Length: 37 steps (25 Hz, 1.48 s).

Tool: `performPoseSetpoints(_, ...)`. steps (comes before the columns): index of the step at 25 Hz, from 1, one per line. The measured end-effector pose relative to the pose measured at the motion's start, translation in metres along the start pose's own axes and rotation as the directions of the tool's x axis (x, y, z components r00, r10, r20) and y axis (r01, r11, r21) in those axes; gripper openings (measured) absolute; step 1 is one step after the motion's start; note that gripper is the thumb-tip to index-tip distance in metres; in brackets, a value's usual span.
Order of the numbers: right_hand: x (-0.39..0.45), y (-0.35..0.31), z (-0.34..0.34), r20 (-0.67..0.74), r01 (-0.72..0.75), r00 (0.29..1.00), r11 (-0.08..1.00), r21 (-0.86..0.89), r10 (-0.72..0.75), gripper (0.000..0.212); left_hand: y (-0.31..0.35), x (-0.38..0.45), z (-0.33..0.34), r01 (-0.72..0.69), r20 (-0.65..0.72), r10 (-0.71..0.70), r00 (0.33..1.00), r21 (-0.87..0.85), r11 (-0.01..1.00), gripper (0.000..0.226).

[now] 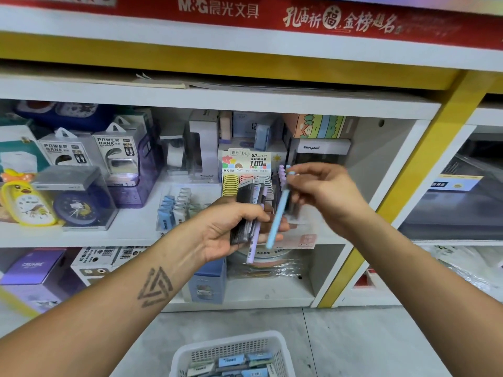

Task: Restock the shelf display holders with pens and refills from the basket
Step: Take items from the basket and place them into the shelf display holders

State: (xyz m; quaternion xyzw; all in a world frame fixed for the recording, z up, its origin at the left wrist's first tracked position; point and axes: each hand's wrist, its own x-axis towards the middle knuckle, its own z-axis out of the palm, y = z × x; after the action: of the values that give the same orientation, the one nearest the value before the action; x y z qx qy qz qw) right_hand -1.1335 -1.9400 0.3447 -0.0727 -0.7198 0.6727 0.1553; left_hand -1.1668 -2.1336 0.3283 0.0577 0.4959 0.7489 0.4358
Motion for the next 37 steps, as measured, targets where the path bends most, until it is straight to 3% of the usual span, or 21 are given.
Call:
performPoseSetpoints(2, 0.005, -0.009, -0.019, -0.200, 0.091, 0.976, 0.996, -0.008, -0.091, 0.014, 0.001, 0.000, -0.001, 0.001, -0.026, -0.001, 1.000, -0.036, 0.999, 0.022)
performPoseSetpoints(4, 0.007, -0.011, -0.035, -0.257, 0.168, 0.942, 0.968, -0.189, -0.214, 0.014, 0.000, 0.001, -0.002, -0.005, -0.064, 0.003, 0.998, -0.030, 1.000, 0.026)
performPoseSetpoints(7, 0.007, -0.001, -0.035, -0.116, 0.243, 0.934, 0.839, -0.487, -0.337, 0.016, -0.002, 0.002, -0.001, 0.004, -0.093, -0.004, 0.996, 0.003, 1.000, 0.031)
performPoseSetpoints(10, 0.008, 0.011, -0.027, 0.008, 0.286, 0.930, 0.710, -0.643, -0.368, 0.015, -0.002, 0.003, -0.001, 0.007, -0.101, -0.005, 0.995, 0.020, 1.000, 0.034)
performPoseSetpoints(14, 0.011, 0.022, -0.021, 0.077, 0.302, 0.928, 0.616, -0.728, -0.365, 0.012, -0.002, 0.003, -0.005, 0.025, -0.100, -0.022, 0.995, 0.029, 0.999, 0.033)
performPoseSetpoints(22, 0.017, 0.026, -0.019, 0.127, 0.334, 0.925, 0.605, -0.723, -0.359, 0.013, -0.002, 0.005, -0.007, 0.044, -0.084, -0.044, 0.996, -0.001, 0.999, 0.029)
performPoseSetpoints(23, 0.019, 0.028, -0.018, 0.141, 0.337, 0.923, 0.572, -0.747, -0.359, 0.008, -0.002, 0.004, -0.007, 0.045, -0.070, -0.045, 0.997, -0.003, 0.999, 0.030)
performPoseSetpoints(26, 0.021, 0.030, -0.015, 0.258, 0.379, 0.898, 0.331, -0.864, -0.357, 0.016, -0.002, 0.004, -0.007, 0.046, -0.026, -0.046, 0.999, -0.016, 0.999, 0.036)
performPoseSetpoints(27, 0.020, 0.029, -0.013, 0.250, 0.369, 0.901, 0.324, -0.871, -0.355, 0.019, -0.002, 0.003, -0.007, 0.042, -0.012, -0.042, 0.999, -0.022, 0.999, 0.036)
performPoseSetpoints(29, 0.015, 0.021, -0.008, 0.135, 0.293, 0.935, 0.496, -0.818, -0.328, 0.020, -0.001, 0.003, -0.007, 0.022, 0.004, -0.021, 1.000, -0.015, 1.000, 0.036)
performPoseSetpoints(31, 0.008, 0.012, -0.001, 0.078, 0.151, 0.989, 0.802, -0.578, -0.130, 0.015, -0.002, 0.002, -0.004, -0.008, 0.005, 0.008, 1.000, 0.012, 1.000, 0.038)
performPoseSetpoints(32, 0.003, 0.009, 0.002, 0.116, 0.063, 0.993, 0.892, -0.447, -0.012, 0.016, -0.003, 0.003, -0.003, -0.017, 0.003, 0.017, 1.000, 0.024, 1.000, 0.040)
performPoseSetpoints(35, -0.006, 0.004, 0.006, 0.203, -0.063, 0.973, 0.975, -0.215, 0.108, 0.014, -0.004, 0.003, 0.001, -0.024, 0.000, 0.024, 1.000, 0.039, 0.999, 0.041)
performPoseSetpoints(37, -0.005, -0.002, -0.002, 0.115, -0.049, 0.992, 0.994, -0.093, 0.060, 0.010, -0.003, 0.004, 0.000, -0.018, -0.023, 0.019, 1.000, 0.004, 1.000, 0.041)
